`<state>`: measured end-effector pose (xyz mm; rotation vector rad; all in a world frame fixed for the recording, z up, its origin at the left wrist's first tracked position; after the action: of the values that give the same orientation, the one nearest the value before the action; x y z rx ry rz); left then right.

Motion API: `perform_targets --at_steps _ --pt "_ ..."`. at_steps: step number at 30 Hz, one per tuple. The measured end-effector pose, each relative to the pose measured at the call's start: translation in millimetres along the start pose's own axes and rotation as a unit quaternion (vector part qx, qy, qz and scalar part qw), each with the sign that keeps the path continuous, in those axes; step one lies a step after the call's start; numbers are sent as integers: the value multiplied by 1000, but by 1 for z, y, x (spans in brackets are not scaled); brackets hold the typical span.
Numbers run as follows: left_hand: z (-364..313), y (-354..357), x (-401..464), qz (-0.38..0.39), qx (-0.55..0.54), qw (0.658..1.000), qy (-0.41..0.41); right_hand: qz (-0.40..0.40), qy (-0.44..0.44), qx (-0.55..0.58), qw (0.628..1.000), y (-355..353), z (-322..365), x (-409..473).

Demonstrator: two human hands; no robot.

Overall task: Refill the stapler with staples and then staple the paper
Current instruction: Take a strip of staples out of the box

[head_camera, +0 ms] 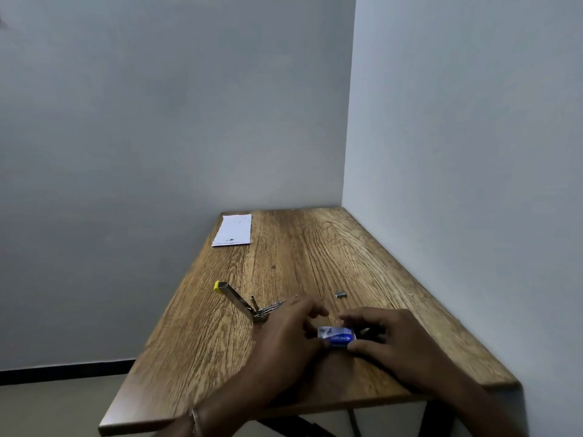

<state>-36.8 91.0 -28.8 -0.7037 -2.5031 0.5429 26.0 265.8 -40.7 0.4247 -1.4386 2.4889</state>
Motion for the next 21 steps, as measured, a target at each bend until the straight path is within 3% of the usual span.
perform_targets --at_steps 7,12,21 --pt "16 -1 5 -12 -230 962 -150 6 -9 -19 1000 1 0 1" --pt "15 5 8 30 -237 960 -148 4 -11 -11 1000 3 0 2" --pt "20 8 7 11 -271 949 -163 -4 -18 -15 1000 7 1 4"
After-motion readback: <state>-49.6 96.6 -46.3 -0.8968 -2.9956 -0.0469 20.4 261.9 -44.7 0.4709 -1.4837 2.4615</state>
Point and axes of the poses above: each hand's wrist, its own x-axis towards the middle knuckle, its own y-axis out of the palm, z = x × y, the point moved 6 cm from there along x, towards the middle knuckle, and after that the axes turned 14 degrees about -x, right-handed, at the moved point
